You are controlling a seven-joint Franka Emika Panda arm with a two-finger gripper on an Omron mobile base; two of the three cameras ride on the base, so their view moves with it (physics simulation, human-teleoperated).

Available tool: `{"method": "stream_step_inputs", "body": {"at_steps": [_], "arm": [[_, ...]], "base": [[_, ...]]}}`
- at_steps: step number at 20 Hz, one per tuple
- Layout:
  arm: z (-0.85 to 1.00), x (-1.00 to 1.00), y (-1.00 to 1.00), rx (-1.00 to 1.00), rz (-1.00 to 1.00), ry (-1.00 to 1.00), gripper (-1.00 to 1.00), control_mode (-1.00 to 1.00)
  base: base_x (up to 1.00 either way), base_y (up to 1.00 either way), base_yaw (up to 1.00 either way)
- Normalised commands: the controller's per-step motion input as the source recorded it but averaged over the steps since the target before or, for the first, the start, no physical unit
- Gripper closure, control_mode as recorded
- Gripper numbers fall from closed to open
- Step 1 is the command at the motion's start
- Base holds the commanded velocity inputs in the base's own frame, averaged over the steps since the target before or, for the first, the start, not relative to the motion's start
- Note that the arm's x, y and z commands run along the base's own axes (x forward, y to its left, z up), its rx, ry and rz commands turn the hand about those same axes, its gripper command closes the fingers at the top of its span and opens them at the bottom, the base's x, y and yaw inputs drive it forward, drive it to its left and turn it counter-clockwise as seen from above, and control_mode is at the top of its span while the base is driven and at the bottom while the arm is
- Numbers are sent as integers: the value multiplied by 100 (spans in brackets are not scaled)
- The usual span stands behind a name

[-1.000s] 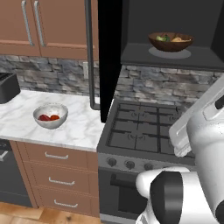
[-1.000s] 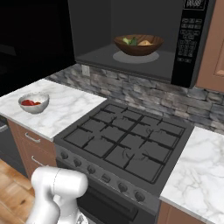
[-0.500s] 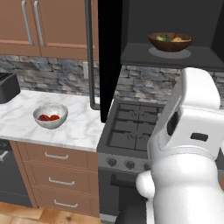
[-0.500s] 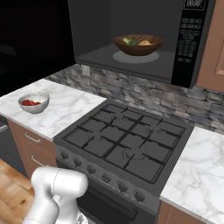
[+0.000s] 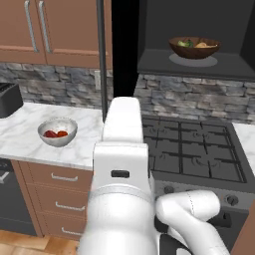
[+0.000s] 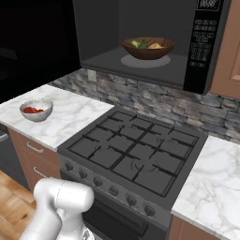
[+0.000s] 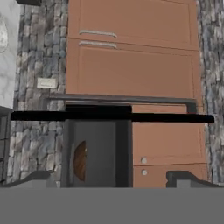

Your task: Place the bowl containing the onion and broccoli in the microwave. Close the microwave door and press the start button to microwave the meal.

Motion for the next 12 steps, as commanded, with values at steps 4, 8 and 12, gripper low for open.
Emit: {"method": "stream_step_inputs", "body": {"at_steps": [4,8,12], "arm": [[-11,63,60,-7,-8,7,-100,-100],[-10,81,44,-4,-12,5,-100,-100],[-18,92,36,-5,-14,8,-100,-100]], "base": [[0,0,0],[0,0,0],[0,0,0]]}}
